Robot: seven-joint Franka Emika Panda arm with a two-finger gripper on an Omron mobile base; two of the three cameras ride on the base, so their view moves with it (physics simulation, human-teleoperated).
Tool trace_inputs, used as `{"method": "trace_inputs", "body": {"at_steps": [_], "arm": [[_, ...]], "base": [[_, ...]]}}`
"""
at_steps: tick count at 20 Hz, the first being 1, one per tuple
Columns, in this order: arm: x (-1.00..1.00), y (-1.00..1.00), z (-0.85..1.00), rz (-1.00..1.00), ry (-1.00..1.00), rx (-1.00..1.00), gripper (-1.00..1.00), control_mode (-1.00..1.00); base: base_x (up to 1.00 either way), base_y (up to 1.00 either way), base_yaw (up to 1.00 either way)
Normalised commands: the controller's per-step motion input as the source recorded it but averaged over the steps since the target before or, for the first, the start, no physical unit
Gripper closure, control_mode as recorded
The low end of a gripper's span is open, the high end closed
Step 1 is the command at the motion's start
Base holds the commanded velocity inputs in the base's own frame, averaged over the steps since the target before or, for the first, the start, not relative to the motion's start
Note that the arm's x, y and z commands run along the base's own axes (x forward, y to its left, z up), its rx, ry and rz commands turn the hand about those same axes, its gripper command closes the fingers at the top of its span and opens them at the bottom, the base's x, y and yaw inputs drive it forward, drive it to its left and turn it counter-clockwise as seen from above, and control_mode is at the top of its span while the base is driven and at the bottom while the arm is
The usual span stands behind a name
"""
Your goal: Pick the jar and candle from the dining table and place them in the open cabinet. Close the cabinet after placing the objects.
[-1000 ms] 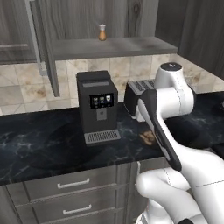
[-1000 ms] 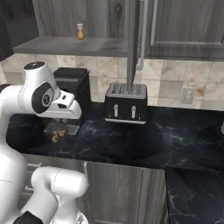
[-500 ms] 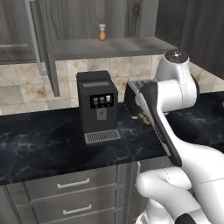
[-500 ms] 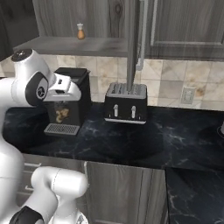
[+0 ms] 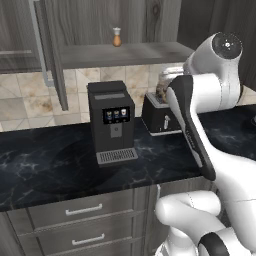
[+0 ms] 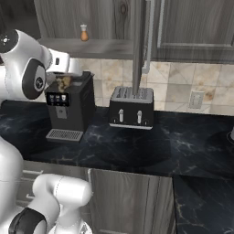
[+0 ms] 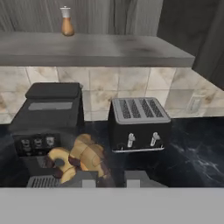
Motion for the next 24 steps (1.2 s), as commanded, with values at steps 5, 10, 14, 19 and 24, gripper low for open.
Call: {"method": "trace_inputs", "body": {"at_steps": [5,10,14,19,24], "arm": [[-0.2,0.0,1.0,-0.04,-0.29,0.02,1.0,-1.0],[0.04,0.0,0.64,0.0,-0.17,-0.13,1.0,-1.0],[0.71,0.0,0.11,0.0,-0.02,-0.14,1.0,-1.0],[0.88,0.04,0.0,0.0,-0.07,-0.13,1.0,-1.0],[0.78,0.08,0.0,0.0,-0.15,-0.09,1.0,-1.0]], "base": [[0.0,0.0,0.0],[0.0,0.0,0.0],[0.0,0.0,0.0],[0.0,0.0,0.0],[0.0,0.0,0.0]]}}
